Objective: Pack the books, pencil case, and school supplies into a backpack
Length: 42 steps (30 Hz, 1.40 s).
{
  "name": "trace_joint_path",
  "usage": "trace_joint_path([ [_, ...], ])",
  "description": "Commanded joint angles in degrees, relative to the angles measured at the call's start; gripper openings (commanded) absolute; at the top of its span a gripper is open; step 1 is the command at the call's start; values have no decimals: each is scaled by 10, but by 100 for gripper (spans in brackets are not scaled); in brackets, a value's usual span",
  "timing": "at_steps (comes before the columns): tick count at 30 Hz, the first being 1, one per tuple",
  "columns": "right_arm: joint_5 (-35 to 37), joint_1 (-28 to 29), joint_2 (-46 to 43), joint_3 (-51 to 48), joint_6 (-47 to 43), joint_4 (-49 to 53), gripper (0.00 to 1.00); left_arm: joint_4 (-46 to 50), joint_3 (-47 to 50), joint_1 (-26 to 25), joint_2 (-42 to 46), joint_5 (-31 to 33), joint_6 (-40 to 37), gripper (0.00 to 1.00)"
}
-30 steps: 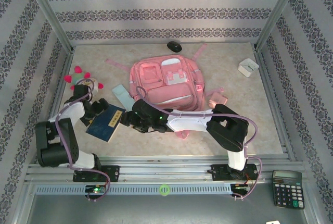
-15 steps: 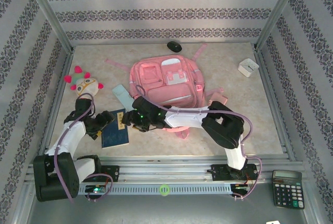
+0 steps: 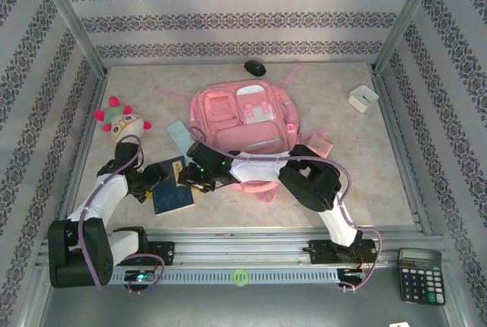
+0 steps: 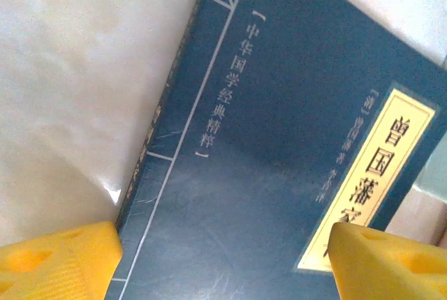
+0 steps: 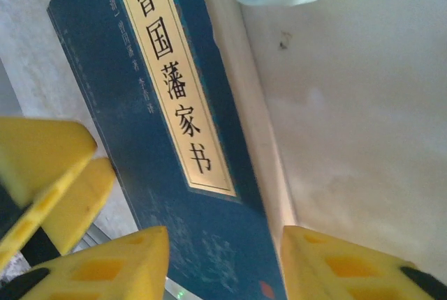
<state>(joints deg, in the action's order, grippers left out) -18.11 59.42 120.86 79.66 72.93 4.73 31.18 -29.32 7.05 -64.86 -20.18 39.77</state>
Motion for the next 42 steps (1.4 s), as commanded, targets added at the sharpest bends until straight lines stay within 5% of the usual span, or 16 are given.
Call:
trace_joint_path([
  [1, -11, -4, 18, 21, -13, 12, 41, 7, 32, -18, -5, -90, 22, 77],
  [7, 8, -11, 33, 35, -35, 38, 32, 22, 39, -28, 23, -123, 30, 77],
  [17, 53, -15, 26, 61, -91, 122, 32, 110, 10, -51, 21, 50, 72, 86],
  [24, 46, -15, 33, 68, -92, 123, 33, 149, -12, -51, 41, 115, 81, 90],
  [37, 32, -4, 32, 98, -132, 118, 37, 152, -22, -72, 54, 147, 94, 96],
  [42, -28, -2, 68, 142, -155, 118, 38, 64, 18, -73, -4, 69, 94, 95],
])
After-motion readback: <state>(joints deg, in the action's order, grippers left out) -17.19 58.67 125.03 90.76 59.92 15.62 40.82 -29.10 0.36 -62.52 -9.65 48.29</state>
